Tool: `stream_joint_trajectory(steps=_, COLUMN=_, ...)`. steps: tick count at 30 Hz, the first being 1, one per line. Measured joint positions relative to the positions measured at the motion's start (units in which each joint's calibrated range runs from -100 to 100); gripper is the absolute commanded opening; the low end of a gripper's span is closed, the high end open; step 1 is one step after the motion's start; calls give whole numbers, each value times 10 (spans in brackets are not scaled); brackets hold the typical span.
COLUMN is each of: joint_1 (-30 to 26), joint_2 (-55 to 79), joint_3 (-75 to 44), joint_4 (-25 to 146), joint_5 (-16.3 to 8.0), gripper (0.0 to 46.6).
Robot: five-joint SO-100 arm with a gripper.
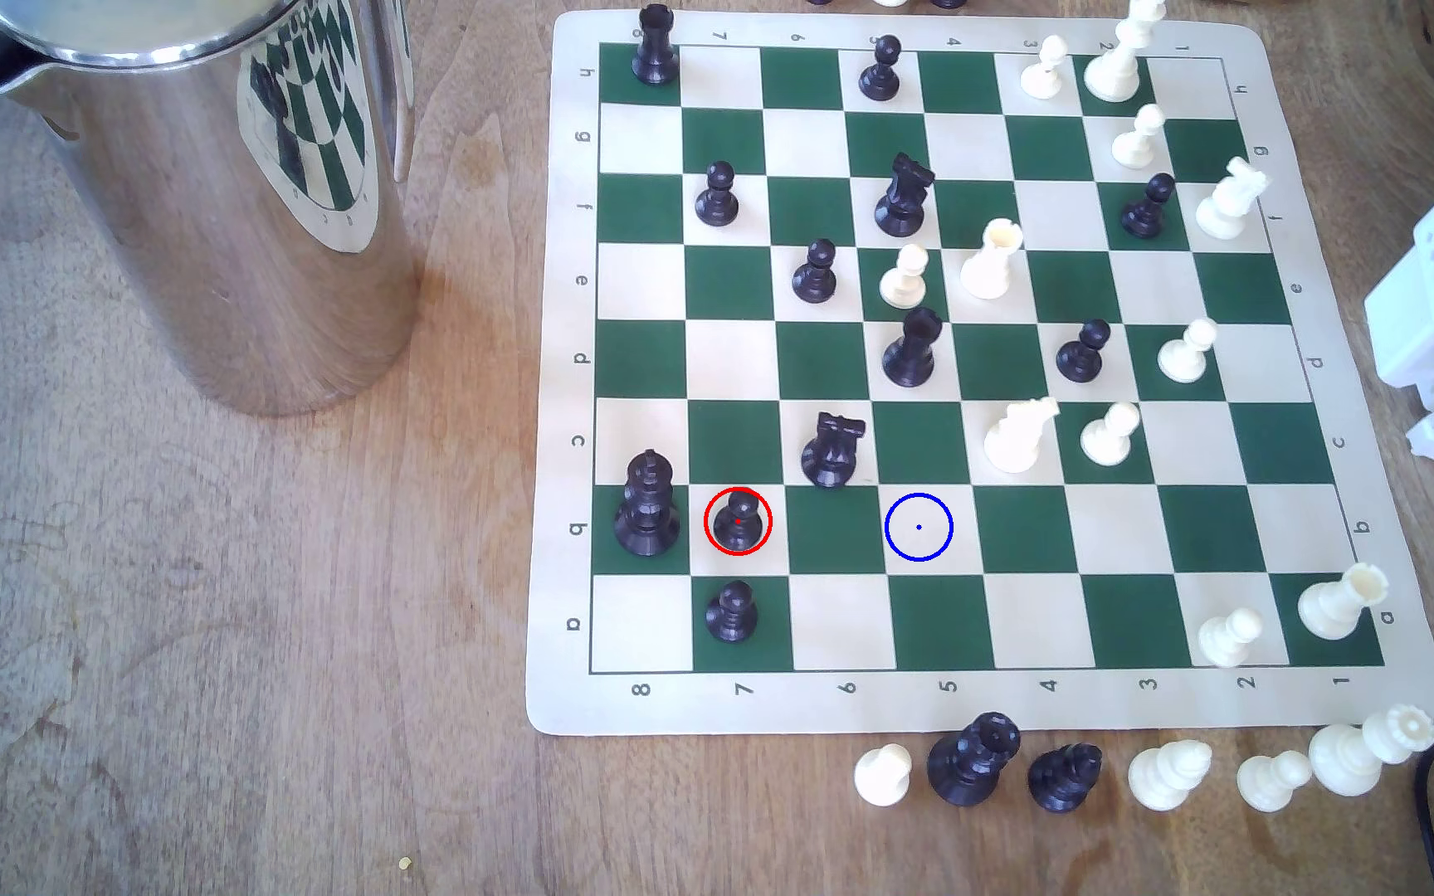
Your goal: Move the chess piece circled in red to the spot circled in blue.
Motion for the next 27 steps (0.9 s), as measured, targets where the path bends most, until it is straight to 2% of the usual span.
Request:
stream_joint_trajectory(steps=2, joint_1=0, joint_2=0, joint_3=0, joint_4=1, joint_5=-2, gripper=31)
stream_joint_trajectory(steps=5, joint_1=-3, joint_2=1, joint_3=0, joint_4=56, joint_5=-42, gripper=39)
stream_joint_trajectory(steps=7, joint_1=-5, joint_2=1, joint_3=0, joint_4=109, joint_5=-61, gripper=43)
stream_joint_trajectory(steps=12, joint_1=-16, joint_2=1, joint_3=0, joint_4=275, joint_5=-72, gripper=47)
stream_joint_trajectory(steps=22, joint_1=-17, joint_2=4, joint_3=0, joint_4=586, joint_5=-57, gripper=19)
stream_joint_trajectory(steps=24, joint_1=-32, joint_2=2, joint_3=0, joint_4=622, joint_5=-49, gripper=2)
stream_joint_trajectory(steps=27, joint_1=-91, joint_2=5, joint_3=-7, joint_4=758, joint_5=-24, gripper=2)
